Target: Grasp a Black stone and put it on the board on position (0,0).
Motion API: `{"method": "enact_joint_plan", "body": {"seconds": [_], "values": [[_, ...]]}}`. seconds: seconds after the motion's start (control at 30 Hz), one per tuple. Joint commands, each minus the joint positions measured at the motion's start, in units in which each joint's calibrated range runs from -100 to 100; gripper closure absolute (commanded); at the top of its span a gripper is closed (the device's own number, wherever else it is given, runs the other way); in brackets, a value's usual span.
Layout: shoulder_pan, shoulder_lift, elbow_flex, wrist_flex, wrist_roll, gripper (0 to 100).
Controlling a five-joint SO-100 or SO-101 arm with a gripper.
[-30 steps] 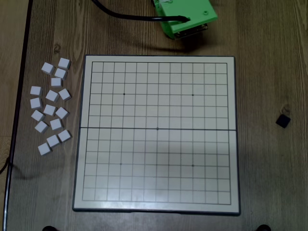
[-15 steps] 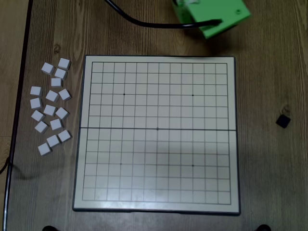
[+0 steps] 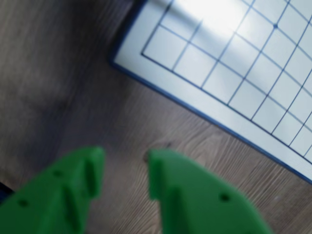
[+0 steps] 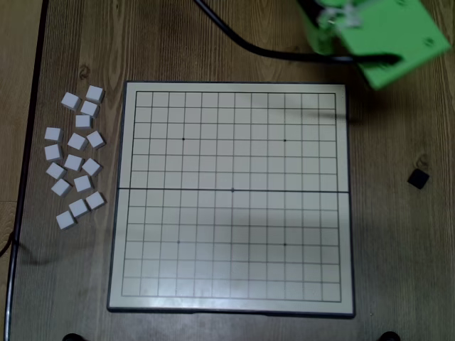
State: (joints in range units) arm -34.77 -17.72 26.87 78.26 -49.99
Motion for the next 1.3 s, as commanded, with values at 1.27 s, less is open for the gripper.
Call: {"method": "enact_joint_plan", "body": {"seconds": [1.27], "values": [[-0.5,44.04,-53.24,3.47,-12.16,93]]}}
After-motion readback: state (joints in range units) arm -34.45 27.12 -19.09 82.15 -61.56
